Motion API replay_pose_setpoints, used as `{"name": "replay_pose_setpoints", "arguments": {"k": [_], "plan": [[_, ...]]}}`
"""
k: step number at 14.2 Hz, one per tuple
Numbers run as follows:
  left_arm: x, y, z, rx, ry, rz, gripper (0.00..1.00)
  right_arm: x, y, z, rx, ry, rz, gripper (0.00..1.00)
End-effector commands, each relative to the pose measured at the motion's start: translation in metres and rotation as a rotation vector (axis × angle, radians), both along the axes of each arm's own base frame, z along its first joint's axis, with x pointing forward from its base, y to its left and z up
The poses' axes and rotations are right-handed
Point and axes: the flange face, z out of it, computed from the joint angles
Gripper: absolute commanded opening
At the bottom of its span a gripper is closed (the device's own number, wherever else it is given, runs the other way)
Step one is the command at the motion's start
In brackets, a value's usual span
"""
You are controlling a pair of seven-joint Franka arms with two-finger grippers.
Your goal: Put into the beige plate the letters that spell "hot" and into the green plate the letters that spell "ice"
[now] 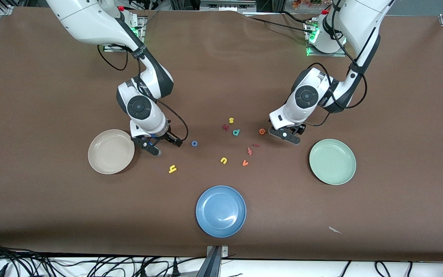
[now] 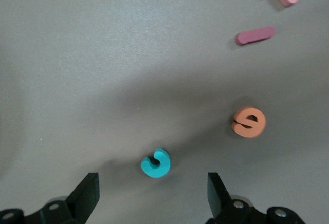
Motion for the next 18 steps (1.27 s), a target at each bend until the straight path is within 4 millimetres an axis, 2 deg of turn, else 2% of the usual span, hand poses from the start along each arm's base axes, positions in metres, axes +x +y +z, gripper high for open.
{"name": "replay_pose_setpoints", "arguments": {"k": [1, 2, 4, 5, 8, 12, 15, 17, 18], "plan": [[-0.004, -0.003, -0.015, 0.02, -0.018, 0.017, 0.94, -0.006, 0.003, -0.018, -0.002, -0.015, 0.0, 0.99], [-0.004, -0.005, -0.016, 0.02, -0.017, 0.019, 0.92, -0.006, 0.004, -0.019, -0.002, -0.014, -0.001, 0.98], [-0.004, -0.007, -0.016, 0.019, -0.018, 0.02, 0.83, -0.006, 0.002, -0.022, -0.003, -0.01, -0.002, 0.91], [-0.004, -0.006, -0.019, 0.02, -0.014, 0.024, 0.73, -0.007, 0.002, -0.026, -0.003, -0.007, -0.001, 0.87], [-0.004, -0.006, -0.02, 0.02, -0.011, 0.026, 0.42, -0.006, 0.002, -0.03, 0.0, -0.013, 0.003, 0.63], [-0.004, -0.006, -0.017, 0.018, -0.016, 0.026, 0.06, -0.007, 0.002, -0.032, -0.001, -0.01, 0.001, 0.45], [0.002, -0.005, -0.004, 0.018, -0.032, 0.03, 0.05, -0.007, 0.003, -0.036, 0.006, -0.015, 0.002, 0.23], [0.011, 0.001, 0.017, 0.013, -0.064, 0.038, 0.05, -0.007, 0.003, -0.037, 0.007, -0.015, 0.002, 0.13], [0.02, 0.009, 0.025, 0.018, -0.068, 0.054, 0.06, -0.007, 0.004, -0.037, 0.008, -0.016, 0.002, 0.09]]}}
